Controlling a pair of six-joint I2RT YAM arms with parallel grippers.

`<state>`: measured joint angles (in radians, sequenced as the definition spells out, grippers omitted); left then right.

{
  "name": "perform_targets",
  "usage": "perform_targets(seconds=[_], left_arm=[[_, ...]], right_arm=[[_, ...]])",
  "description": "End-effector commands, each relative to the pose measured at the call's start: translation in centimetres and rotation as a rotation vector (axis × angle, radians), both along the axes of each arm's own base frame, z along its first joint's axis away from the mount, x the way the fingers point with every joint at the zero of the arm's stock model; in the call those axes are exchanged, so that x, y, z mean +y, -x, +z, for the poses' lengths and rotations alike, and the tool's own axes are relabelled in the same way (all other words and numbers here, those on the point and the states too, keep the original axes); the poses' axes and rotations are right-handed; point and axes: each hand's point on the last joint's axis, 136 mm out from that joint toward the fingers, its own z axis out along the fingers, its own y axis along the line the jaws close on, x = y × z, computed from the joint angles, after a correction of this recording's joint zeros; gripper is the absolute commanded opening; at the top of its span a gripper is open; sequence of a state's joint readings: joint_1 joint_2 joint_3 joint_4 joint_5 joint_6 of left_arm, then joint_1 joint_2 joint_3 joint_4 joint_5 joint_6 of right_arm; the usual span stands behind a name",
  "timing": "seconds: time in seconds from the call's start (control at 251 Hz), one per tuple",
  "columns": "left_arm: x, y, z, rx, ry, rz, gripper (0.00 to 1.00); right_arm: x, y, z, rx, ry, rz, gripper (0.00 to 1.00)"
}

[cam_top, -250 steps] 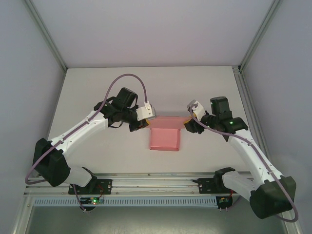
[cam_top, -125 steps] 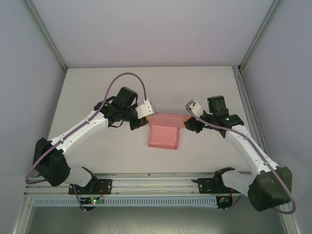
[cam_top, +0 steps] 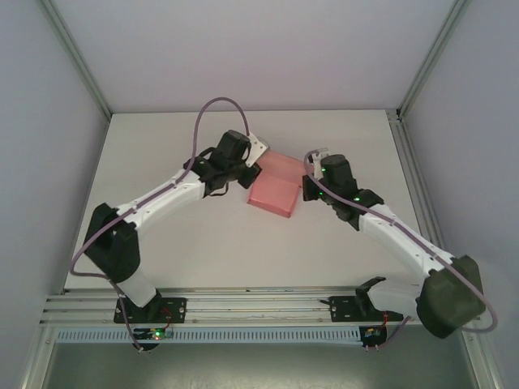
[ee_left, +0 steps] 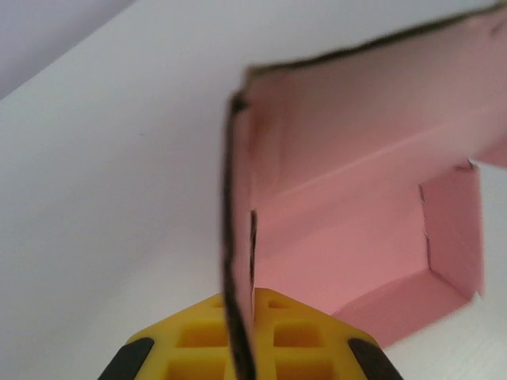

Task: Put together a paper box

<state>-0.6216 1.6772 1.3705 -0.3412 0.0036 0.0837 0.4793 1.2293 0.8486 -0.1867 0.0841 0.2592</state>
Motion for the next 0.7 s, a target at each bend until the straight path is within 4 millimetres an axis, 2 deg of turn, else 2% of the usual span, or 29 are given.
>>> perform_targets(seconds=[0.0, 0.056, 0.223, 0.307, 0.391, 0.499, 0.603, 0.694], left_arm=[[0.1, -2.4, -0.8, -0.013, -0.006, 0.228, 0.00], [-0.1, -3.0, -1.2, -0.015, -0.014, 0.278, 0.00], [-1.8, -3.0, -2.5, 0.056, 0.055, 0.329, 0.00], [-1.4, -3.3, -3.0, 0.053, 0.089, 0.389, 0.00], [-0.7, -3.9, -3.4, 0.028, 0.126, 0.471, 0.00], [-1.1, -4.2, -4.4, 0.050, 0.204, 0.511, 0.00], [-2.3, -4.1, -5.5, 0.109, 0.262, 0.493, 0.00], [-1.7, -4.0, -7.1, 0.132, 0.235, 0.516, 0.00]], right_arm=[[-1.3, -4.2, 4.5, -0.184, -0.113, -0.360, 0.00], [-1.3, -4.9, 4.2, -0.196, -0.132, -0.432, 0.00], [-1.2, -6.4, 3.3, -0.293, -0.176, -0.600, 0.00], [-1.3, -6.6, 2.9, -0.331, -0.196, -0.673, 0.00], [-0.4, -6.9, 2.2, -0.325, -0.243, -0.676, 0.00], [0.4, -6.9, 1.1, -0.325, -0.254, -0.665, 0.00], [0.5, -6.6, 0.0, -0.335, -0.261, -0.648, 0.00], [0.2, -6.6, -0.3, -0.350, -0.251, -0.625, 0.00]])
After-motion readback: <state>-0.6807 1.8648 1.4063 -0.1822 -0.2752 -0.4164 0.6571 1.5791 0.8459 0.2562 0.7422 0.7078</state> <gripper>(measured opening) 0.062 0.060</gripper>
